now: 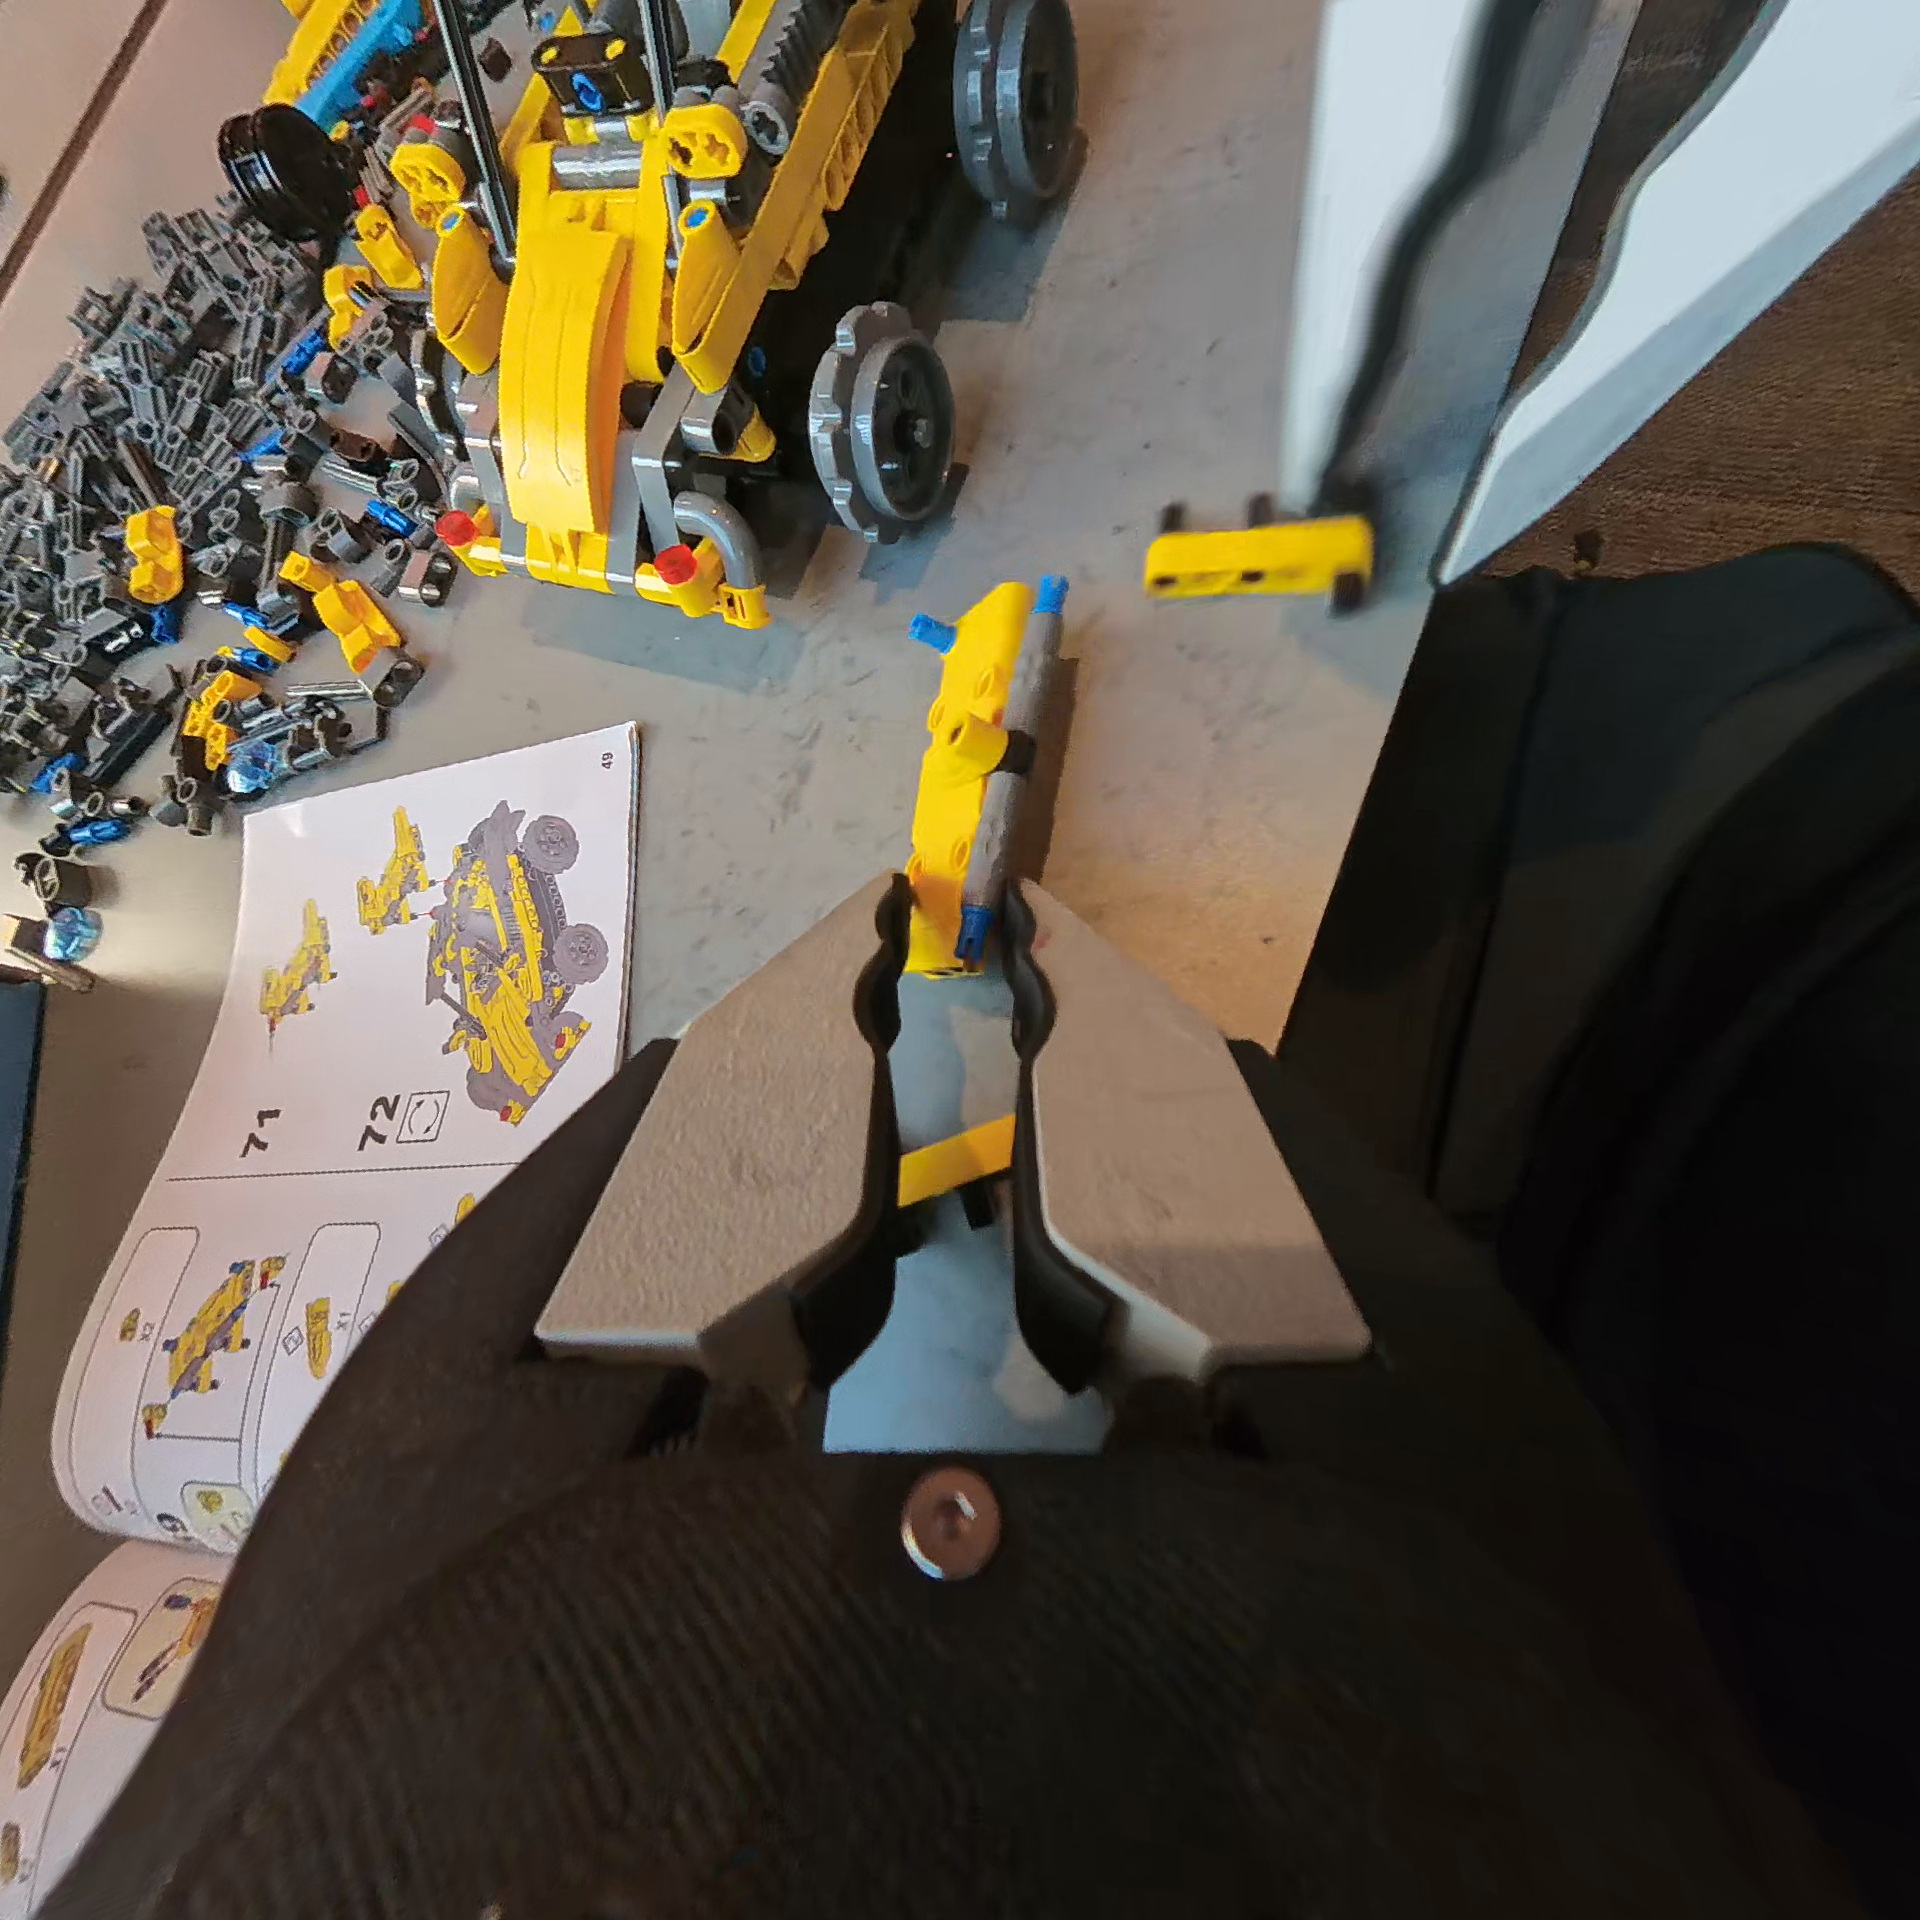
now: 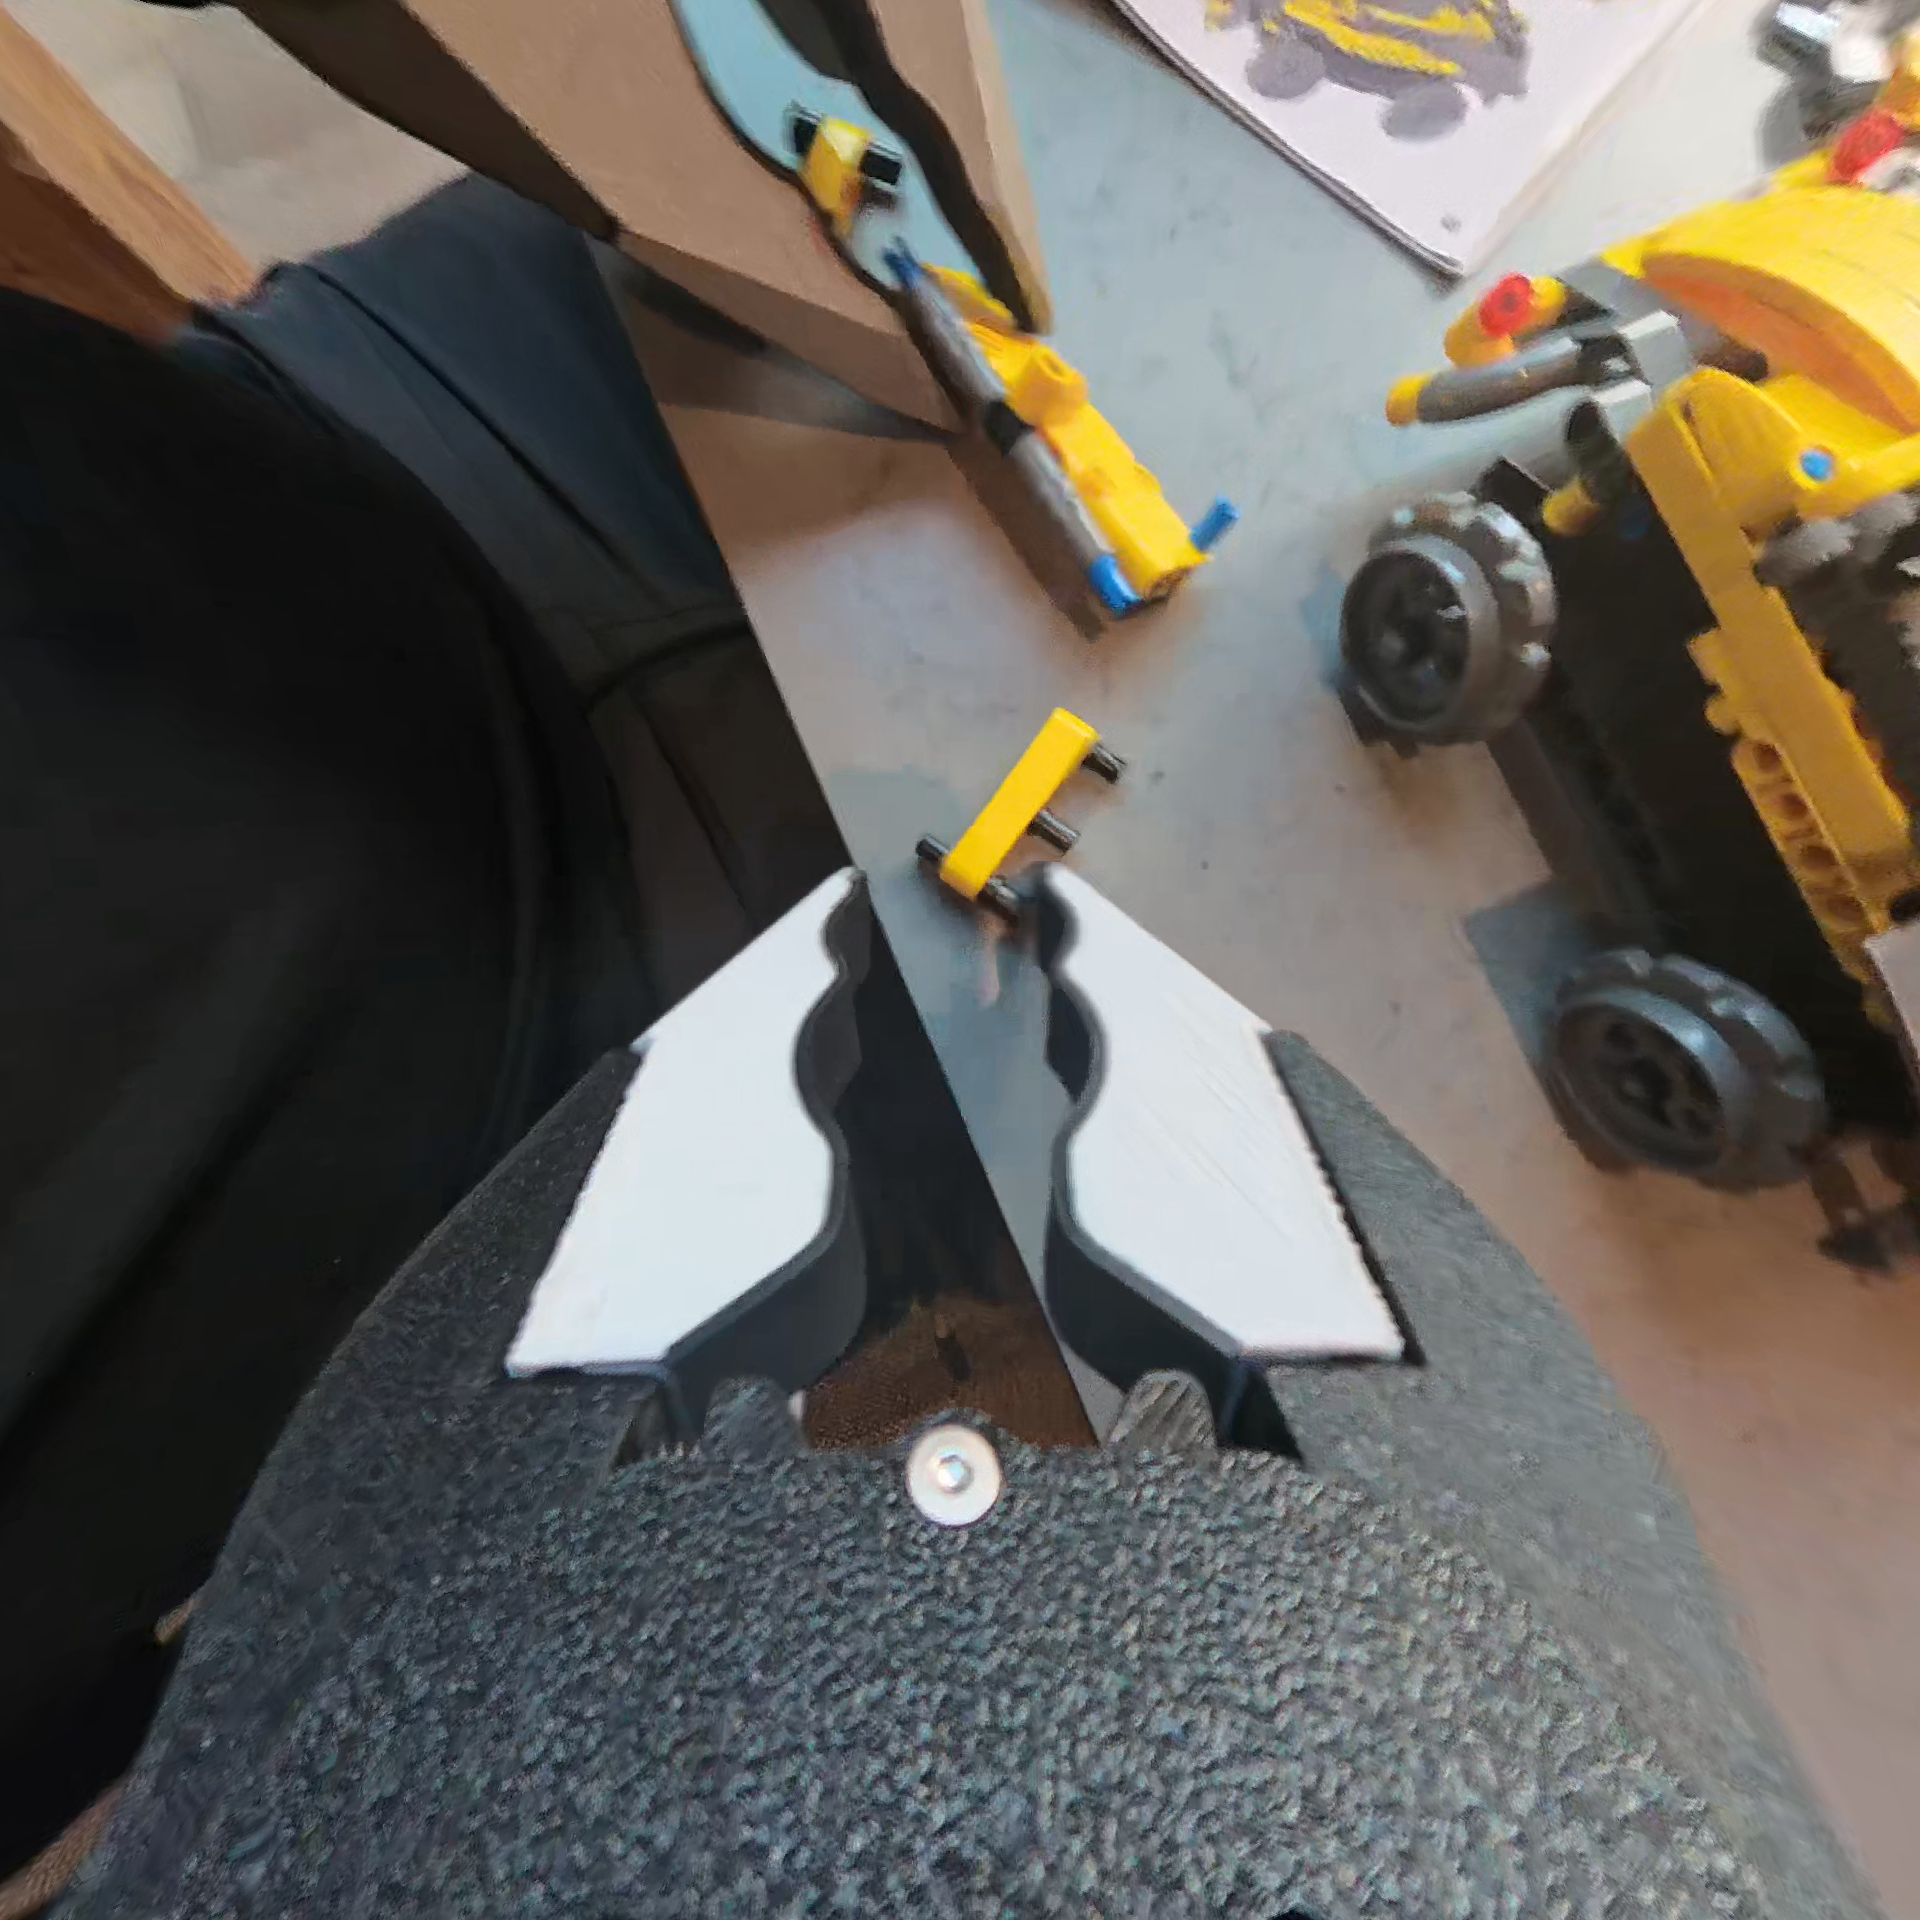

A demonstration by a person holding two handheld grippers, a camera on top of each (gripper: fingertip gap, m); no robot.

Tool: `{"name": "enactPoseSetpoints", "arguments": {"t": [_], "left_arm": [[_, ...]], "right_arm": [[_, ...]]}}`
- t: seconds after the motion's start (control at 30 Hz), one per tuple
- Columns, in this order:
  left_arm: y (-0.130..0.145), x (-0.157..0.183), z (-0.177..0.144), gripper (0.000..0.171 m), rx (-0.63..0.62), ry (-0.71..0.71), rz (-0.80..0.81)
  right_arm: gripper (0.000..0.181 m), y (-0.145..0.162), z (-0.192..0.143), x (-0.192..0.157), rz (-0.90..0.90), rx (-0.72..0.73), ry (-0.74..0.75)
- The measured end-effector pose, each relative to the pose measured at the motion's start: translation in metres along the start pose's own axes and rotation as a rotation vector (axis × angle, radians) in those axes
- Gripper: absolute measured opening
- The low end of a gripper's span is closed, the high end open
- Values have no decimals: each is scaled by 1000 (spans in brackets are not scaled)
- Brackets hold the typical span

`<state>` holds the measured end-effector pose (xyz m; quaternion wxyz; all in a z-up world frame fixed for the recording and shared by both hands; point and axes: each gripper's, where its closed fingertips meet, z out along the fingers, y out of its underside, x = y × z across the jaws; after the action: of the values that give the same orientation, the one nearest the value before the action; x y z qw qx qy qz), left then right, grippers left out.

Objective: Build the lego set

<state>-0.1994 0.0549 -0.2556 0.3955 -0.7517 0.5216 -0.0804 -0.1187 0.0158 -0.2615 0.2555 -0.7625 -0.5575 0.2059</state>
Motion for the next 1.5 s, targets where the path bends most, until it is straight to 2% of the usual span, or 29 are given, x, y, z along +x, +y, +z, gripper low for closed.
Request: {"name": "enactPoseSetpoints", "arguments": {"t": [0.03,0.07,0.33,0.43,0.5,0.57,0.6,0.67,0.7,0.87,0.93,1.03,1.1,1.2,1.27,1.33,1.43,1.5], "left_arm": [[0,0,0,14,0,-4,5],[0,0,0,14,-3,-7,9],[4,5,-13,36,-34,-29,70],[-9,16,-23,37,-12,-30,112],[-29,39,-23,35,24,35,149],[-45,59,-17,15,55,122,160],[-50,63,-12,12,53,161,151],[-51,63,-2,27,2,213,148],[-51,61,2,27,-26,225,159],[-43,58,15,20,-178,336,186],[-38,58,20,5,-240,376,181],[-38,60,21,5,-287,437,105],[-39,54,24,5,-283,427,51],[-44,51,26,5,-217,468,-124],[-57,48,21,5,-112,533,-284],[-79,38,8,5,51,610,-473],[-112,17,-23,5,342,723,-762],[-122,9,-37,4,475,767,-895]], "right_arm": [[11,0,0,-9,-28,9,-66],[0,0,0,-15,-44,16,-103],[0,5,-5,-9,-21,9,-74],[6,-1,-15,-8,-28,41,-47],[10,-4,-18,-9,-12,58,-57],[10,-5,-18,-7,-8,66,-47],[10,-5,-18,-7,-7,67,-43],[11,-5,-19,-8,-12,70,-38],[12,-4,-20,-8,-18,71,-31],[11,-8,-33,-4,-34,126,-2],[11,-9,-37,-2,-29,146,-3],[12,-10,-40,-1,-41,170,12],[12,-13,-42,-3,-56,205,9],[16,-18,-38,-5,-74,259,28],[17,-20,-32,-2,-66,282,67],[22,-22,-28,9,-2,297,131],[32,-47,-46,16,70,478,200],[41,-62,-61,15,48,561,277]]}}
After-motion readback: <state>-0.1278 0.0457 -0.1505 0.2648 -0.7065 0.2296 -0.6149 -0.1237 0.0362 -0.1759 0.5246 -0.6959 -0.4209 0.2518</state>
